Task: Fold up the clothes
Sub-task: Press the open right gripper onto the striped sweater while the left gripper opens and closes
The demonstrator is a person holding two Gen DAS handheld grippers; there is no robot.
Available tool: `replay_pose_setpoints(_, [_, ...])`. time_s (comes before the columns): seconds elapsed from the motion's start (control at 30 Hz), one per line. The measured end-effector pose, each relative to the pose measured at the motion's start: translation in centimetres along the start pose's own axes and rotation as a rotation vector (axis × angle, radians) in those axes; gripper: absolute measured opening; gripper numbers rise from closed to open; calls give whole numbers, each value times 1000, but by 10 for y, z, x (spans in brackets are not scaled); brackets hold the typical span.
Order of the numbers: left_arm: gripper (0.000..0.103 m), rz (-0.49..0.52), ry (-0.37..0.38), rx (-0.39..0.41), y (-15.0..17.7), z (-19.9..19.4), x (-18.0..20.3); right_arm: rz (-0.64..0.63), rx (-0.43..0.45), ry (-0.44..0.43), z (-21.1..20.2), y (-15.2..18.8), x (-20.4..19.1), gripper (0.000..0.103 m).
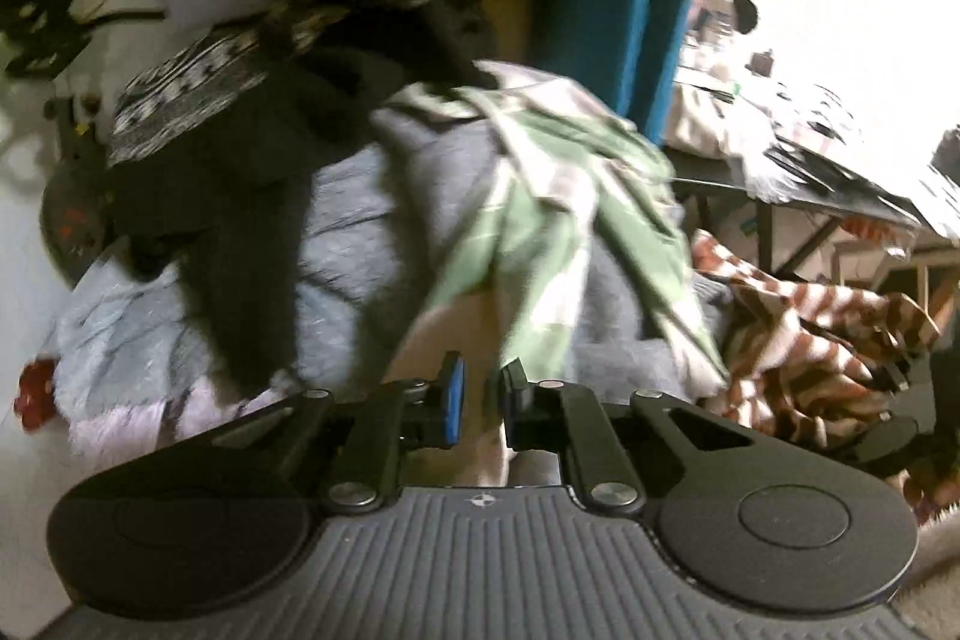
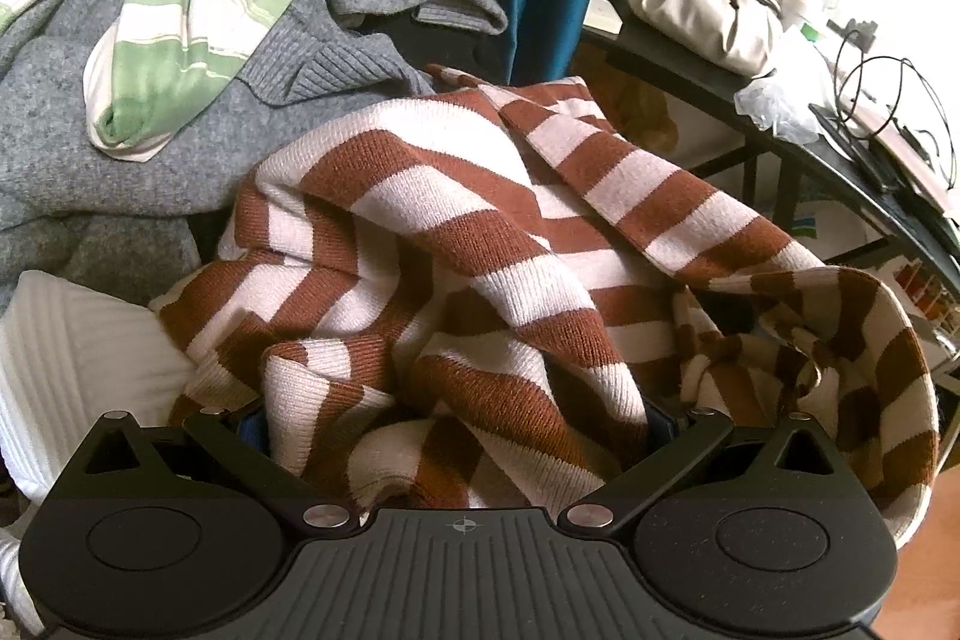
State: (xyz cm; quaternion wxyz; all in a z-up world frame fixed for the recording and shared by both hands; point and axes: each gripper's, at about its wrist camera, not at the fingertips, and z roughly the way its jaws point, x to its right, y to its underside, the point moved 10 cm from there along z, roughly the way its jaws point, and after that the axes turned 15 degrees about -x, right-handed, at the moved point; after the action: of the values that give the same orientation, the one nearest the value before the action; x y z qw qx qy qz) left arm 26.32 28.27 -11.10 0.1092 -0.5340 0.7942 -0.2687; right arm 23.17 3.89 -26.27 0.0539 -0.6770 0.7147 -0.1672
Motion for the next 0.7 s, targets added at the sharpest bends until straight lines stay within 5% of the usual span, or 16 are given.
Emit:
replay_pose_setpoints(0.07, [22, -17, 14, -24, 3, 6, -4, 2, 4, 5, 0, 0, -1, 102])
replay_pose_setpoints(0.13, [57, -7, 10, -44, 7, 12, -2, 4, 9, 9, 0, 1, -1, 102])
replay_pose_setpoints(0.17, [63, 1, 7, -47, 11, 15, 0, 5, 9, 10, 0, 1, -1, 102])
replay_pose_setpoints(0.47, [67, -11, -43, -106, 23, 48, -7, 10, 21, 20, -2, 3, -2, 102])
replay_pose_setpoints(0.7, [68, 73, -206, -58, 18, 33, -14, 9, 38, 19, -2, 5, -2, 102])
